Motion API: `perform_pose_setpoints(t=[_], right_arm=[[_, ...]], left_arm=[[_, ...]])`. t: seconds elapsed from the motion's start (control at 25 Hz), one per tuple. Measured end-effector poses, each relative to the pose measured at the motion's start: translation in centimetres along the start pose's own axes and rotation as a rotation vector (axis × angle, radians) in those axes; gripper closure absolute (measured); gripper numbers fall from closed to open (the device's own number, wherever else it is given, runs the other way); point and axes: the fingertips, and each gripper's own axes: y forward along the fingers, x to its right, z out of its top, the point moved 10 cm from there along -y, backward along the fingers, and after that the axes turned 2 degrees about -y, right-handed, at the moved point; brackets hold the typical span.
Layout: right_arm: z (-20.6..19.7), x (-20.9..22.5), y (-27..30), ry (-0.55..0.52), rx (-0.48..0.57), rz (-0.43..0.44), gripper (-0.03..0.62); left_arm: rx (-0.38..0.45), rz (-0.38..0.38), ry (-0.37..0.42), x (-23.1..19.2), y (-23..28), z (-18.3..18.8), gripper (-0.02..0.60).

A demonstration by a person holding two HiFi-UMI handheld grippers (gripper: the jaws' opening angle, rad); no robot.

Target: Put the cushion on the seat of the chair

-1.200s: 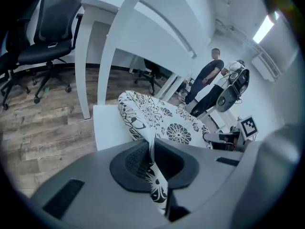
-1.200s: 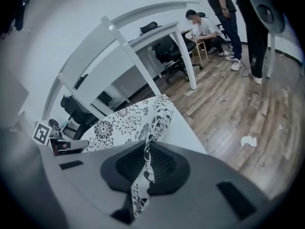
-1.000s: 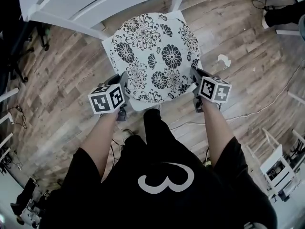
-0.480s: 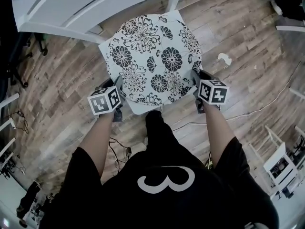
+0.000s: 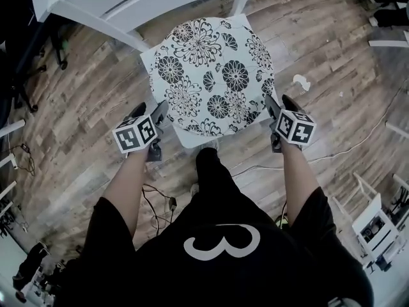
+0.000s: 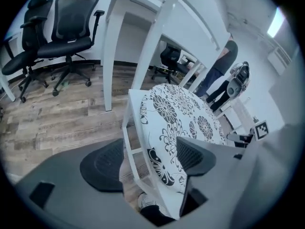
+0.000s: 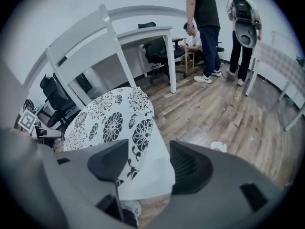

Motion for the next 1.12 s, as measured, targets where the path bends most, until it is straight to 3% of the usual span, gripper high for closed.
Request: perform_pose_setpoints(t=[0.2, 0.4, 0.56, 0.72, 0.92, 1.04, 1.12], right_arm=[[0.6, -1.5, -4.5, 0.000, 0.117, 0.057, 0.335], [1.2, -5.8, -11.7, -0.055, 0.282, 0.144, 0.339], [0.6, -10.1, -18.8, -0.092, 0.410, 0.235, 0.409], [-0.5, -14.2, -25.5, -0.145, 0.524, 0.360, 0.522], [-3.3, -19.0, -34.0, -0.237, 0.596, 0.515, 0.583], [-4.2, -21.7, -38.8, -0.311, 0.646, 0.615, 0.583], [-5.1, -23.2, -41.3, -0.330, 0.655, 0.677, 0.585]], left_arm=[[0.084, -0.066, -0.038, 0.4, -4.5, -0.3, 0.245], [0.190, -0.220, 0.029, 3.5, -11.3, -0.4, 0.245], [0.261, -0.337, 0.117, 6.5, -18.3, -1.1, 0.245], [0.328, -0.449, 0.205, 9.5, -25.4, -2.1, 0.245], [0.358, -0.627, 0.284, 12.9, -33.8, -5.5, 0.250], [0.388, -0.712, 0.366, 15.0, -38.8, -7.0, 0.297], [0.421, -0.741, 0.404, 16.0, -41.9, -8.2, 0.391]])
